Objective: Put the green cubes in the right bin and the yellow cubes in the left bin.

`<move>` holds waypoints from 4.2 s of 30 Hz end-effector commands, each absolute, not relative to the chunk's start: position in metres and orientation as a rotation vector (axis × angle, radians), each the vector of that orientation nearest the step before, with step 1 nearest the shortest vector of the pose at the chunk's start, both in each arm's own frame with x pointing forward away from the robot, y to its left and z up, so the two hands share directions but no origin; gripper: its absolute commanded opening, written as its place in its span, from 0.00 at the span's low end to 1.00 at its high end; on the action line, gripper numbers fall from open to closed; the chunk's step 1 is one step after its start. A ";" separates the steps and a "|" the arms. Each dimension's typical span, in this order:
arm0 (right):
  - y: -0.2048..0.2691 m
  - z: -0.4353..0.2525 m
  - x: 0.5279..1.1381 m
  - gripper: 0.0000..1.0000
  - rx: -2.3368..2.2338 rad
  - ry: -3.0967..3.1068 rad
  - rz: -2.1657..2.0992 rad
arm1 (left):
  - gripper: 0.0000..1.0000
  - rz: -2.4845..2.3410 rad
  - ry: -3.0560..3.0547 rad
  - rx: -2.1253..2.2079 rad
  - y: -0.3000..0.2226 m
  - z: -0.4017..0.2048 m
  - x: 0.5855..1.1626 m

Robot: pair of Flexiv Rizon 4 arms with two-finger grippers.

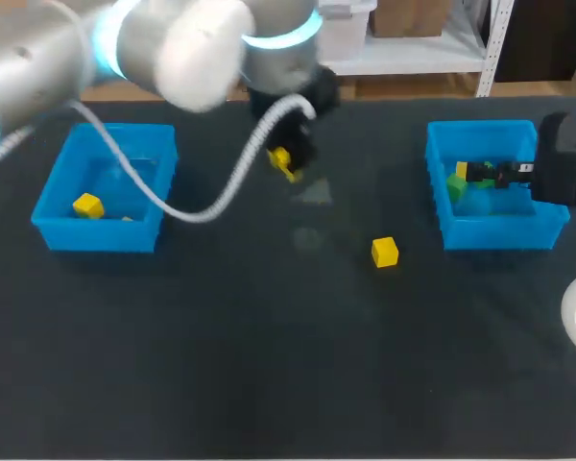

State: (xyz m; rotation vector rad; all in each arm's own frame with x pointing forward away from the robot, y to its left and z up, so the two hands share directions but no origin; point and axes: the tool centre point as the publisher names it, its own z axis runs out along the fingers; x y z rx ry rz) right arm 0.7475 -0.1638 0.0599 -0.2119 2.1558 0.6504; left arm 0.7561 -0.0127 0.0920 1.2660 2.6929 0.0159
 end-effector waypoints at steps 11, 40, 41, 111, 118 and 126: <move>-0.165 0.061 0.747 1.00 -0.214 2.157 0.658 | 0.00 0.012 2.746 0.379 0.144 0.102 0.782; -0.165 0.061 0.747 1.00 -0.214 2.157 0.658 | 1.00 -0.042 2.707 0.635 0.099 0.098 0.762; -0.165 0.061 0.747 1.00 -0.214 2.157 0.658 | 1.00 -0.065 2.692 0.696 0.085 0.099 0.759; -0.165 0.061 0.747 1.00 -0.214 2.157 0.658 | 1.00 -0.196 2.419 1.980 -0.156 0.008 0.657; -0.165 0.061 0.747 1.00 -0.214 2.157 0.658 | 1.00 -0.160 2.436 1.970 -0.160 -0.005 0.662; -0.165 0.061 0.747 1.00 -0.214 2.157 0.658 | 1.00 -0.134 2.486 1.918 -0.165 -0.016 0.675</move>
